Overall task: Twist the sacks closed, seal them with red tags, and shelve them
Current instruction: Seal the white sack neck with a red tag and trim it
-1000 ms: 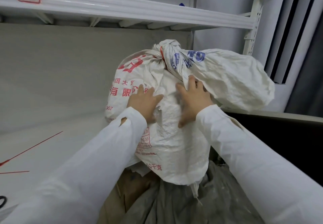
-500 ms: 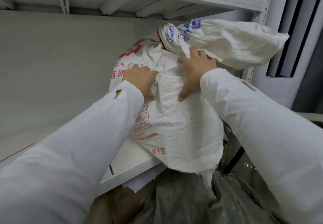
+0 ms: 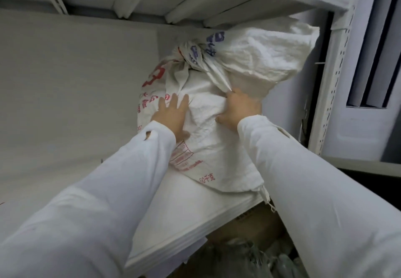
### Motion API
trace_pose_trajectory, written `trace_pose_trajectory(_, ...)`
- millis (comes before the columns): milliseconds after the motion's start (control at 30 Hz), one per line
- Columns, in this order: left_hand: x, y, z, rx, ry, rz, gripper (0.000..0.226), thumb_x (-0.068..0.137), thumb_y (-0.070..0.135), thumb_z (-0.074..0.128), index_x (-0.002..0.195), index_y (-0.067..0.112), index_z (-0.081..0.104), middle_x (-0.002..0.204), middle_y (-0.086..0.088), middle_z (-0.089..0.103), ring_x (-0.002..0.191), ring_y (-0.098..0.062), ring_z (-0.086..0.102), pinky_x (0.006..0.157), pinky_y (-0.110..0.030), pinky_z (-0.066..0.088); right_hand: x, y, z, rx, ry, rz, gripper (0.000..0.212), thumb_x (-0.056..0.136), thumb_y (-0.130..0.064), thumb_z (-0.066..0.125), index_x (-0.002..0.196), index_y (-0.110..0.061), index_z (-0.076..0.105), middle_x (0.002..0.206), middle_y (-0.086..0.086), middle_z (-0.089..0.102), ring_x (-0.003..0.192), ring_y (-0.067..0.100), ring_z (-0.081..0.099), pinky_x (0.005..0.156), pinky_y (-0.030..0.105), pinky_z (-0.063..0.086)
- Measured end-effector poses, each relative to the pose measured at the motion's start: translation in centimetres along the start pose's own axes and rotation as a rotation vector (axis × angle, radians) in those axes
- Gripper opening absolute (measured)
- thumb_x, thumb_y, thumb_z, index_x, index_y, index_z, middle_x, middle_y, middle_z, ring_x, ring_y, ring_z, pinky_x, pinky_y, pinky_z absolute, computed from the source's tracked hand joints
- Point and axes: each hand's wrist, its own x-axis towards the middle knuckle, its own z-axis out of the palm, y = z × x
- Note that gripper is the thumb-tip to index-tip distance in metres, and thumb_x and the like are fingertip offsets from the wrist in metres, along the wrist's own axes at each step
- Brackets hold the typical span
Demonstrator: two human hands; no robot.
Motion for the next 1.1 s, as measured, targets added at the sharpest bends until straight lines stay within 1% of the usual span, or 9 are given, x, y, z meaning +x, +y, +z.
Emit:
trace_pose_trajectory(100, 0.2, 1.1, -0.2, -0.124, -0.015, 0.073, 0.107, 0.081, 0.043, 0.072, 0.153, 0.025, -0.004, 0.161, -0.010, -0.011, 0.146, -0.038, -0.011, 0.115, -0.050, 0.021, 0.6, 1.7, -0.5, -0.099, -0.010, 0.109, 0.057, 0.075, -0.045, 0.069, 0.124, -0.019, 0.055, 0.123, 0.003, 0.056, 0.119, 0.031, 0.054, 0.107, 0.065, 0.027)
trace_pose_trajectory(233, -0.7, 2.9, -0.9, -0.216, 0.127, -0.014, 0.095, 0.084, 0.031, 0.072, 0.152, 0.026, 0.007, 0.159, -0.014, -0.016, 0.146, -0.041, -0.007, 0.105, -0.050, 0.038, 0.1, 3.5, -1.0, -0.261, -0.008, 0.193, 0.057, 0.083, -0.050, 0.058, 0.128, -0.016, 0.053, 0.129, 0.004, 0.052, 0.120, 0.031, 0.052, 0.109, 0.070, 0.017)
trace_pose_trajectory(300, -0.8, 3.3, -0.8, -0.273, 0.091, -0.080, 0.097, 0.082, 0.028, 0.073, 0.152, 0.026, 0.006, 0.159, -0.019, -0.004, 0.144, -0.044, 0.014, 0.101, -0.048, 0.042, -0.6, 3.7, -1.2, -0.260, -0.061, 0.212, 0.061, 0.084, -0.047, 0.058, 0.134, -0.014, 0.048, 0.134, 0.005, 0.044, 0.124, 0.030, 0.046, 0.108, 0.065, 0.024)
trace_pose_trajectory(367, -0.7, 3.6, -0.8, -0.354, -0.027, -0.056, 0.103, 0.079, 0.028, 0.075, 0.152, 0.027, 0.002, 0.154, -0.016, 0.024, 0.132, -0.037, 0.041, 0.097, -0.043, 0.045, -1.6, 3.6, -1.4, -0.206, -0.097, 0.191, 0.067, 0.080, -0.046, 0.065, 0.136, -0.012, 0.047, 0.140, 0.006, 0.035, 0.129, 0.029, 0.038, 0.103, 0.055, 0.034)
trace_pose_trajectory(500, -1.1, 3.7, -1.3, -0.324, -0.121, -0.073, 0.093, 0.072, 0.030, 0.079, 0.145, 0.018, 0.024, 0.139, -0.011, 0.045, 0.117, -0.032, 0.053, 0.086, -0.036, 0.046, -3.4, 2.9, -2.3, -0.160, -0.049, 0.050, 0.071, 0.075, -0.046, 0.072, 0.132, -0.012, 0.049, 0.149, 0.004, 0.027, 0.133, 0.026, 0.033, 0.100, 0.046, 0.041)
trace_pose_trajectory(733, -3.6, 2.8, -2.7, -0.212, -0.188, -0.095, 0.106, 0.068, 0.035, 0.080, 0.151, 0.021, 0.016, 0.140, -0.011, 0.046, 0.121, -0.034, 0.052, 0.097, -0.044, 0.047, -5.2, -0.3, -3.3, -0.159, -0.086, -0.061, 0.071, 0.071, -0.043, 0.077, 0.128, -0.012, 0.048, 0.132, 0.006, 0.037, 0.120, 0.028, 0.043, 0.088, 0.045, 0.049)
trace_pose_trajectory(900, -4.0, 1.0, -2.4, -0.197, -0.197, -0.248, 0.106, 0.073, 0.036, 0.078, 0.151, 0.021, 0.007, 0.149, -0.020, 0.028, 0.127, -0.043, 0.044, 0.098, -0.049, 0.046, -5.7, -1.6, 0.8, -0.259, -0.168, -0.017, 0.100, 0.068, -0.038, 0.082, 0.146, -0.011, 0.026, 0.147, 0.005, 0.018, 0.139, 0.034, 0.020, 0.093, 0.063, 0.045)
trace_pose_trajectory(967, -4.0, 0.0, -1.7, -0.253, -0.192, -0.297, 0.111, 0.076, 0.037, 0.077, 0.153, 0.025, -0.003, 0.154, -0.021, 0.017, 0.131, -0.043, 0.040, 0.103, -0.048, 0.042, -5.4, -1.6, 2.3, -0.338, -0.089, -0.005, 0.086, 0.080, -0.022, 0.072, 0.149, -0.009, 0.023, 0.151, 0.008, 0.012, 0.143, 0.034, 0.014, 0.093, 0.065, 0.043)
trace_pose_trajectory(1100, -3.7, -1.3, 0.8, -0.373, -0.163, -0.220, 0.114, 0.073, 0.037, 0.078, 0.152, 0.032, -0.004, 0.152, -0.015, 0.026, 0.133, -0.037, 0.039, 0.104, -0.043, 0.041, -3.9, -0.2, 3.8, -0.478, -0.002, -0.012, 0.067, 0.090, -0.005, 0.051, 0.150, -0.006, 0.020, 0.155, 0.013, 0.012, 0.144, 0.036, 0.016, 0.096, 0.067, 0.039)
